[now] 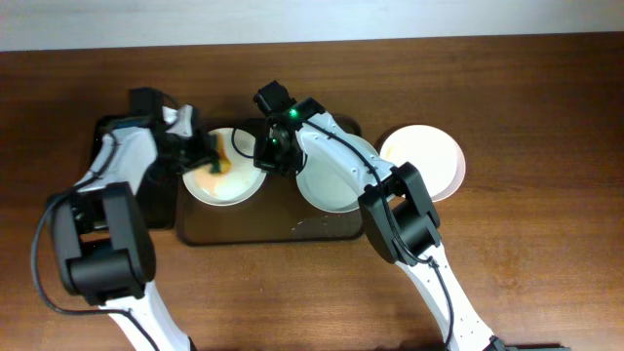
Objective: Clean dirty plates on tray and stack at the side
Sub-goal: 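Lift the white plate with the right gripper and stack it on the right plate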
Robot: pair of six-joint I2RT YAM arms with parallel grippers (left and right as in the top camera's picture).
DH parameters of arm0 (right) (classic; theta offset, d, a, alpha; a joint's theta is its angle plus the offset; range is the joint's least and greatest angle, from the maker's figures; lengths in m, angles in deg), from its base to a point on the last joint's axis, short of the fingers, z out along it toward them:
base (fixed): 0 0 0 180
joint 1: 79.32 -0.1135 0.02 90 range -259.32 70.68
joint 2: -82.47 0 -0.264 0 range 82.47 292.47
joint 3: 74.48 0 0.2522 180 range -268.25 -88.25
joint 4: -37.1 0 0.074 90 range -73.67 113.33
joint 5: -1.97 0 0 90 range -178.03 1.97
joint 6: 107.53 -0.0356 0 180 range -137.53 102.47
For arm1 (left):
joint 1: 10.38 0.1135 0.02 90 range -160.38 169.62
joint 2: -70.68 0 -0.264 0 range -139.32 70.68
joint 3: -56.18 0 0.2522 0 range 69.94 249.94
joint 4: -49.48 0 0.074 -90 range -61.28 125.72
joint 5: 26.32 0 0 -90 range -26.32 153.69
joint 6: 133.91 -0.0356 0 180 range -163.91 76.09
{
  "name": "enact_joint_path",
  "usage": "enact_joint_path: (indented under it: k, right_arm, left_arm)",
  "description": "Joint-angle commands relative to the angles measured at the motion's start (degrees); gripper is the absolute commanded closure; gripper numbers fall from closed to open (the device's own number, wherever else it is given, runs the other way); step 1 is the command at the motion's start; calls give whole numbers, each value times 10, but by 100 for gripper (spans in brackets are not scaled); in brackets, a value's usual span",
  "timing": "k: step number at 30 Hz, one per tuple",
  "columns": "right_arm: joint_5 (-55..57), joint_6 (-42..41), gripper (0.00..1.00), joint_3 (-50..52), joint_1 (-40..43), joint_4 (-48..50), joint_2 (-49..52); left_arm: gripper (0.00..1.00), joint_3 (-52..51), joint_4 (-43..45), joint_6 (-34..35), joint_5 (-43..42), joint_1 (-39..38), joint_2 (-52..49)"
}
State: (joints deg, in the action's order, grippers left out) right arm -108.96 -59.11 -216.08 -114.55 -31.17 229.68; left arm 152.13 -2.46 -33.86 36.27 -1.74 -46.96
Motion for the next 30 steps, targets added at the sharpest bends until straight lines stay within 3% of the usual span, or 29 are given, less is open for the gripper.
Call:
enact_joint_path:
  k: [1, 3, 7, 10, 16, 18, 30]
  right_arm:
    - [3, 29, 96, 5, 13, -12, 12]
    - [-35, 75, 96, 1, 22, -20, 4]
    - [1, 143, 96, -2, 24, -52, -50]
    - [99, 157, 96, -7, 17, -98, -107]
    - [309, 163, 96, -8, 9, -156, -204]
    - [450, 163, 96, -8, -10, -165, -236]
    - [938, 156, 96, -7, -194, -166, -241]
  left_arm:
    - [99, 15, 14, 76, 15, 38, -7]
    - [99, 37, -17, 78, -18, 46, -7]
    - [99, 123, -73, 66, -77, 46, -7]
    - [99, 175, -108, 52, -78, 46, -7]
    - [99, 191, -96, 31, -122, 69, -7]
    - [99, 191, -108, 12, -118, 67, -7]
    - [99, 191, -126, 5, -103, 66, -7]
